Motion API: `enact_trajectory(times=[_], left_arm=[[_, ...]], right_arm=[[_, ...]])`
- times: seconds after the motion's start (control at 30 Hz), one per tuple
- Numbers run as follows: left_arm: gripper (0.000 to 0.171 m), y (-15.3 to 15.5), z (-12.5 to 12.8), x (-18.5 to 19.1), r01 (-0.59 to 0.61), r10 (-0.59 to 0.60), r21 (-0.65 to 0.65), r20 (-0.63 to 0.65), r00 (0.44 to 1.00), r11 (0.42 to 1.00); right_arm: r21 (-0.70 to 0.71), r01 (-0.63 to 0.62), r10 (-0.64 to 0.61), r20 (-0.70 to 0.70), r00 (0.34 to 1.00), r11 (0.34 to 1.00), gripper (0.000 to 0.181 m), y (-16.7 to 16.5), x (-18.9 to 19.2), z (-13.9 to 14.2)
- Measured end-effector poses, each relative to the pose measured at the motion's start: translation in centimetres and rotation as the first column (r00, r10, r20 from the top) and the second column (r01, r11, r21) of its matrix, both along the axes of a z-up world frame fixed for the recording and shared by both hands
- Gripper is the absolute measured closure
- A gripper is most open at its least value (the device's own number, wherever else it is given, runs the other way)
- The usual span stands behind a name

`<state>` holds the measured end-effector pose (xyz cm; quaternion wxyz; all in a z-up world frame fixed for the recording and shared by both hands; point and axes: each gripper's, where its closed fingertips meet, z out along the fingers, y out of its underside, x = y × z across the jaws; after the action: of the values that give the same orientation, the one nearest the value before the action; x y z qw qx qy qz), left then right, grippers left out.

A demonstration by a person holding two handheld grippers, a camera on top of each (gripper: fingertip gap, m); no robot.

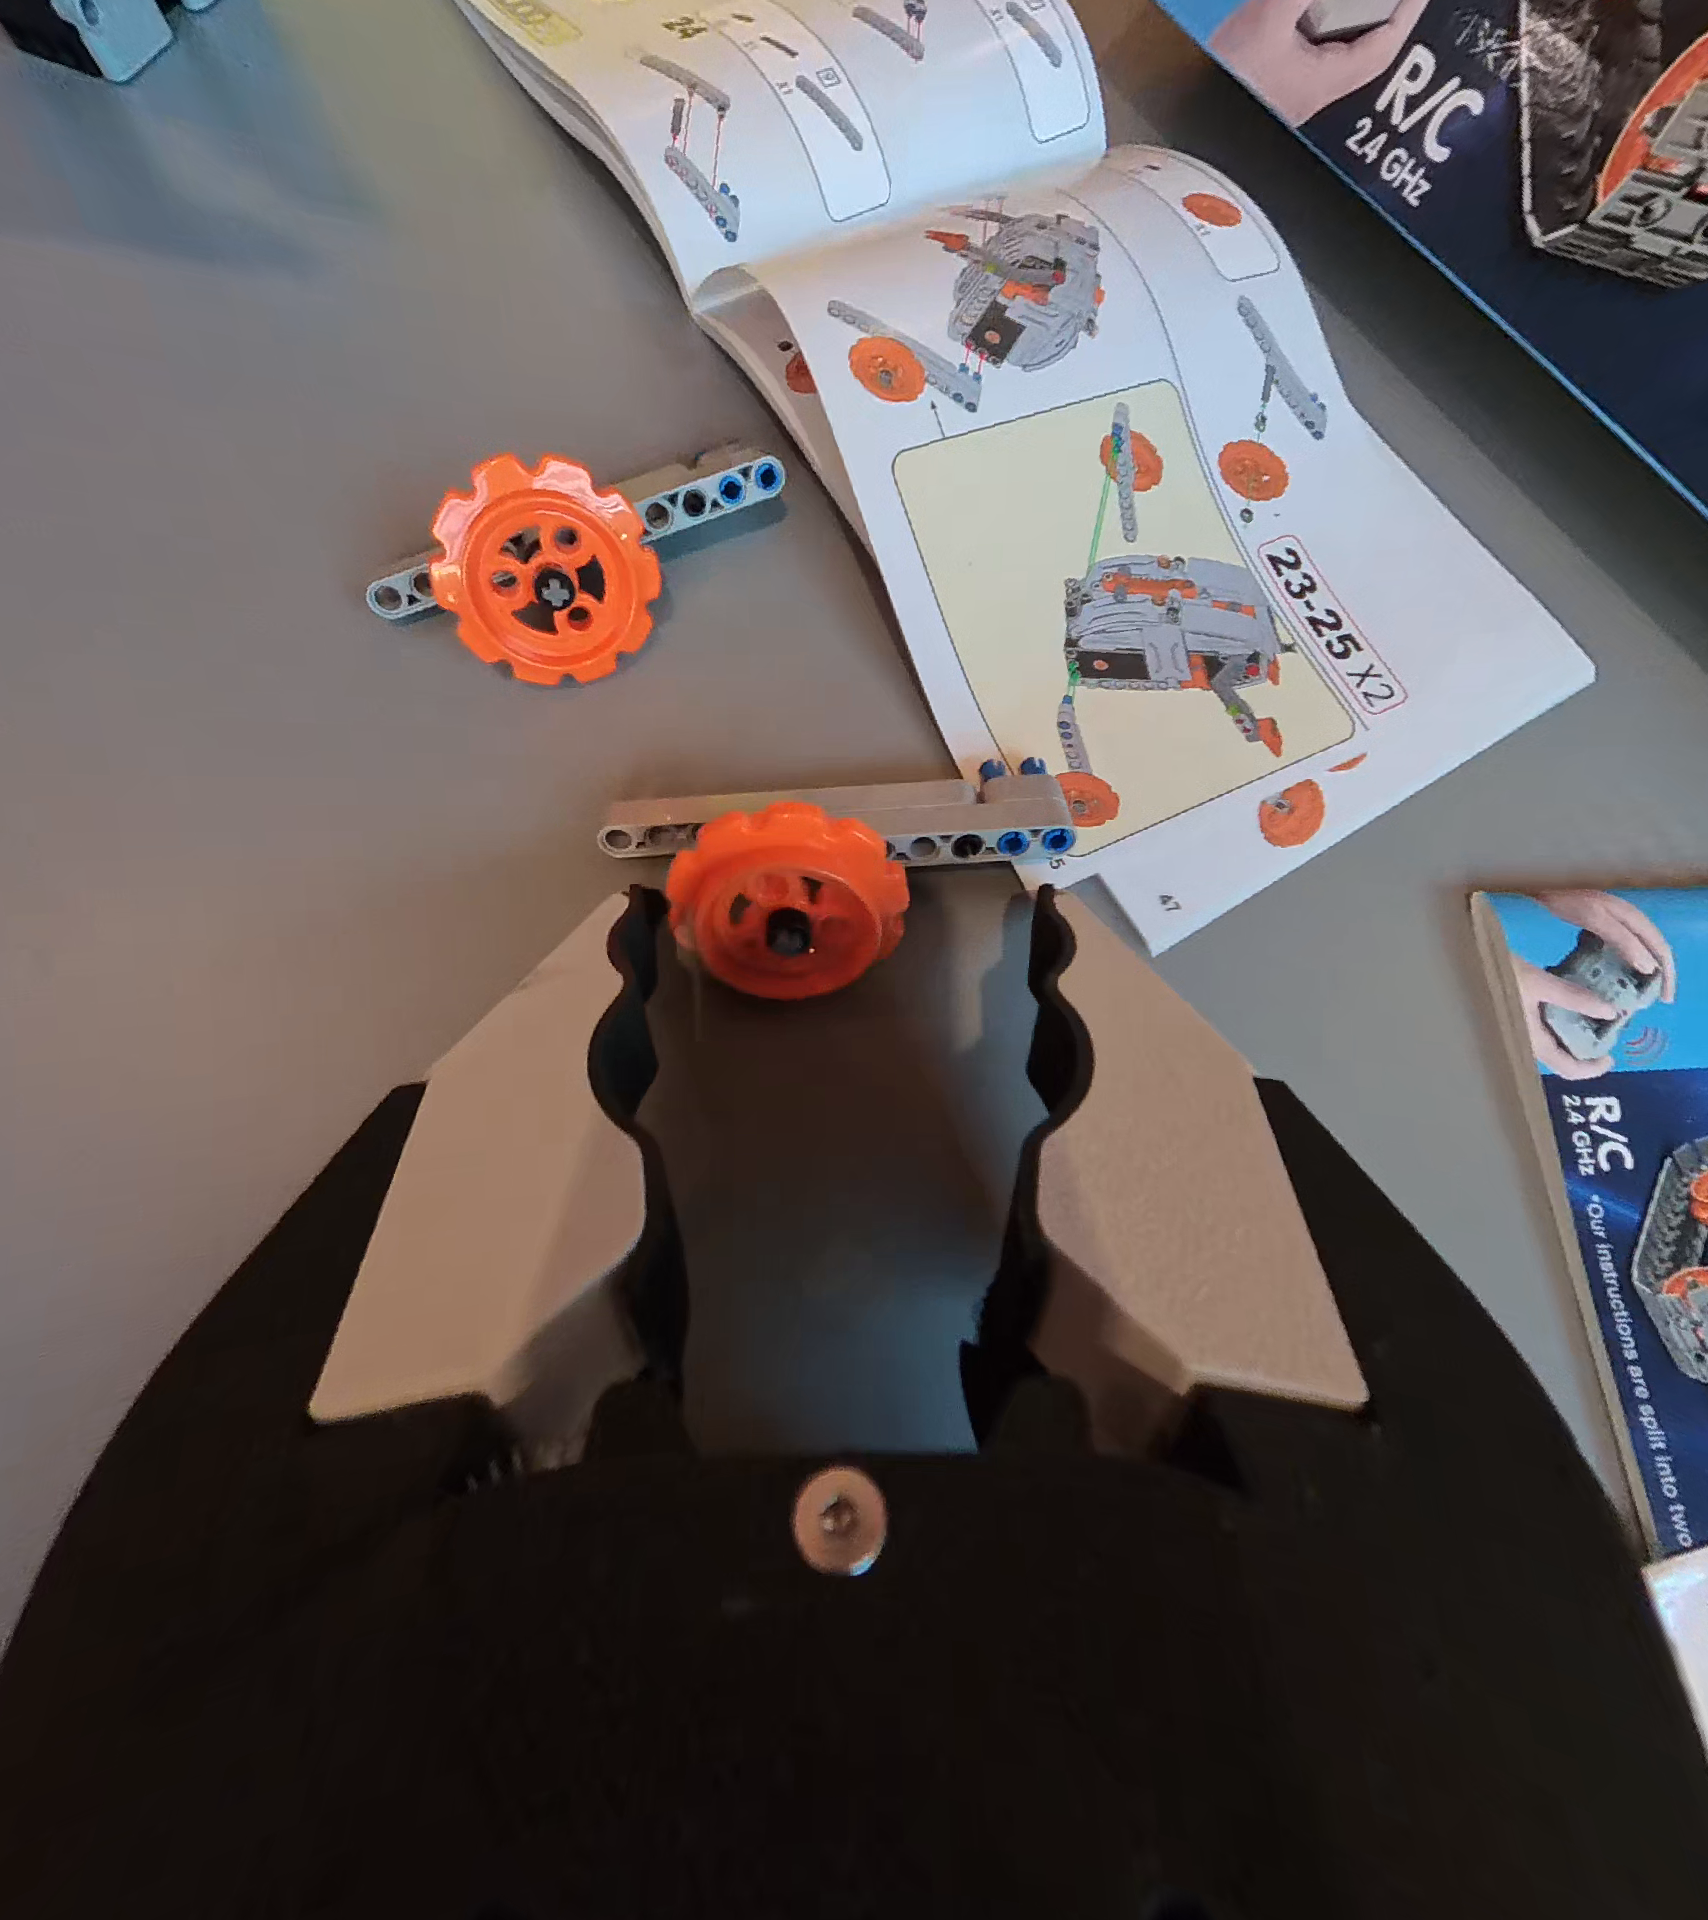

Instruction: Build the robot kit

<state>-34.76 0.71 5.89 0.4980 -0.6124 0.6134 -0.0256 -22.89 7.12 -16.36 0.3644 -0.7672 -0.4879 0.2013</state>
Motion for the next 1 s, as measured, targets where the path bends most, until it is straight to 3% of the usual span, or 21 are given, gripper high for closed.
enact_trajectory(times=[0.27,0.57,0.67,0.83,1.0], left_arm=[[0.158,0.4,-0.1,-0.8,-0.023,0.023,-0.009,0.001,1.0,1.0],[0.158,0.5,-0.4,-0.9,-0.027,0.027,-0.011,-0.017,0.999,1.0],[0.158,0.5,-0.5,-1.2,-0.039,0.039,-0.016,-0.02,0.999,0.999],[0.152,1.5,0.9,-3.2,-0.143,0.142,0.029,0.027,0.989,0.989],[0.137,2.3,6.4,-5.4,-0.22,0.178,0.104,0.313,0.933,0.97]], right_arm=[[0.015,-0.073,0.072,0.079,0.994,0.997,0.143,-1.2,0.7,0.2],[-0.051,-0.184,0.187,0.075,0.979,0.982,0.143,-3.2,0.3,0.0],[-0.027,-0.206,0.207,0.095,0.974,0.978,0.128,-3.3,0.5,0.1],[0.085,-0.188,0.191,-0.025,0.981,0.978,0.11,-3.0,-0.4,3.7],[0.237,-0.098,0.161,-0.262,0.951,0.967,0.11,-2.1,0.0,10.1]])
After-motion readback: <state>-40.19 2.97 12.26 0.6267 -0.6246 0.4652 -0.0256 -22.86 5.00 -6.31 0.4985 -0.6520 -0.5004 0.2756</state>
